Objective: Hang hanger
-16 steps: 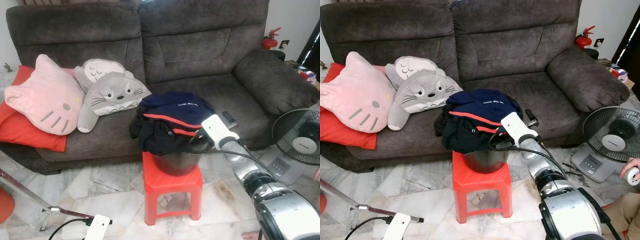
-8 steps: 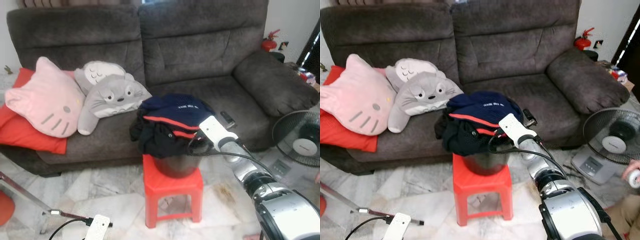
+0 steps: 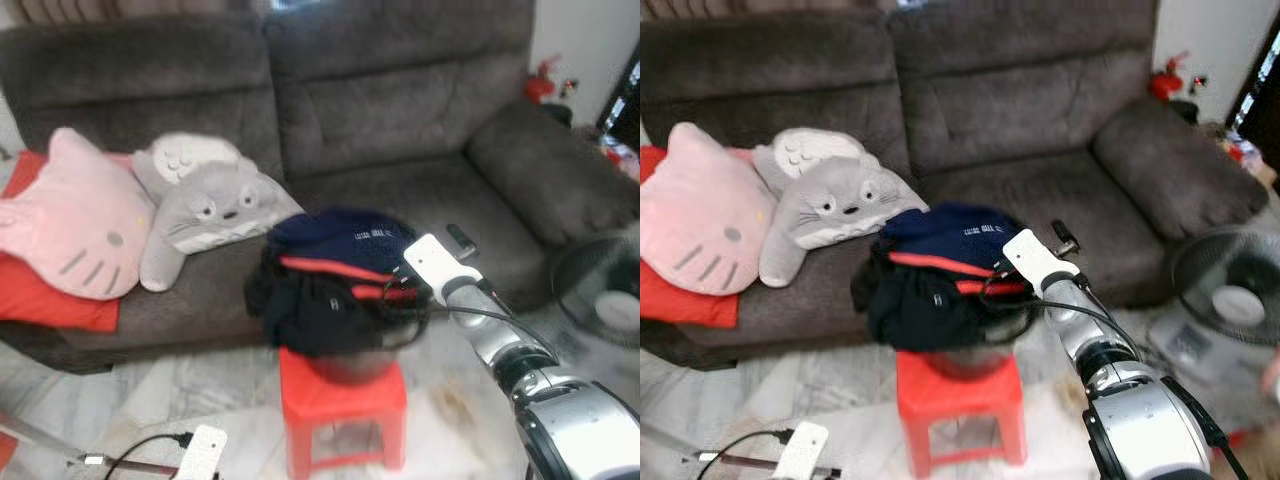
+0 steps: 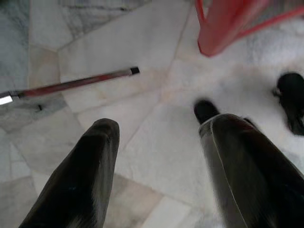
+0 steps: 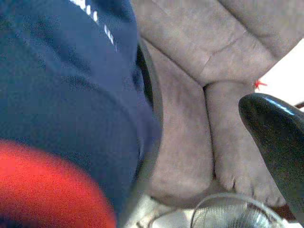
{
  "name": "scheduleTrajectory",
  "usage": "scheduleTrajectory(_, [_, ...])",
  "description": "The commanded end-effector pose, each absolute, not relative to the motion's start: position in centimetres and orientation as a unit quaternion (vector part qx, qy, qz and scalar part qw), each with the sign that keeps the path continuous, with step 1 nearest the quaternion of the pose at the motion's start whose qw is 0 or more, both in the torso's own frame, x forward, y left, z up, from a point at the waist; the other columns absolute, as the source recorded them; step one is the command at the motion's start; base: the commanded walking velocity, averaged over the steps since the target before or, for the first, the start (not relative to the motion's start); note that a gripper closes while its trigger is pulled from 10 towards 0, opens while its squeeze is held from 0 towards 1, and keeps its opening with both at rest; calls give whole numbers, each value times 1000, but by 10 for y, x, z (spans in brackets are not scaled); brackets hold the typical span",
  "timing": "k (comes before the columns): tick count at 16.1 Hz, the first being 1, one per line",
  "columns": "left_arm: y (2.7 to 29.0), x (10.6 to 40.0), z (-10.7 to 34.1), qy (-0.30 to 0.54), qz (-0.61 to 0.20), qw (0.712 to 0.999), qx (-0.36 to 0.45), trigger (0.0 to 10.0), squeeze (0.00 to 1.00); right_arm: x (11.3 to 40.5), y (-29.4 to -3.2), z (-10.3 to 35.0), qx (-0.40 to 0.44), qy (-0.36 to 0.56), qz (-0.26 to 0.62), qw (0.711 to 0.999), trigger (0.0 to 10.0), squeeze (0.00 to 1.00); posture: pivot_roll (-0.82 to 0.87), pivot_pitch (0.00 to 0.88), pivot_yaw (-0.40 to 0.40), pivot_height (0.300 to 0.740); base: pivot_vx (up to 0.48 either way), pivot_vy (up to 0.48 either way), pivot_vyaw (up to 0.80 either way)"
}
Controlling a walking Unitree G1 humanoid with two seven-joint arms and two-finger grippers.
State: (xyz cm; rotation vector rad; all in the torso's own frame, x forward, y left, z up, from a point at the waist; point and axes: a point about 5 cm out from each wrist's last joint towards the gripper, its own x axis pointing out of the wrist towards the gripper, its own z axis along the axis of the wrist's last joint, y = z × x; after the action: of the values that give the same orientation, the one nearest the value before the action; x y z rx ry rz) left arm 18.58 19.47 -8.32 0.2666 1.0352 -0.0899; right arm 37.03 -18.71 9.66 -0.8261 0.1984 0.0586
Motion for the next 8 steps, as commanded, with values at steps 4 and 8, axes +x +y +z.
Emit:
scheduleTrajectory(4, [203, 177, -86, 508, -37, 850, 137, 10000, 0, 371, -176, 96, -394, 89, 40, 914, 10000, 0, -196, 0, 70, 740, 0, 0, 0])
scheduleTrajectory(8, [203, 178, -86, 508, -36, 850, 137, 10000, 0, 368, -171, 94, -383, 74, 48, 920, 10000, 0, -197, 0, 72, 740, 0, 0, 0])
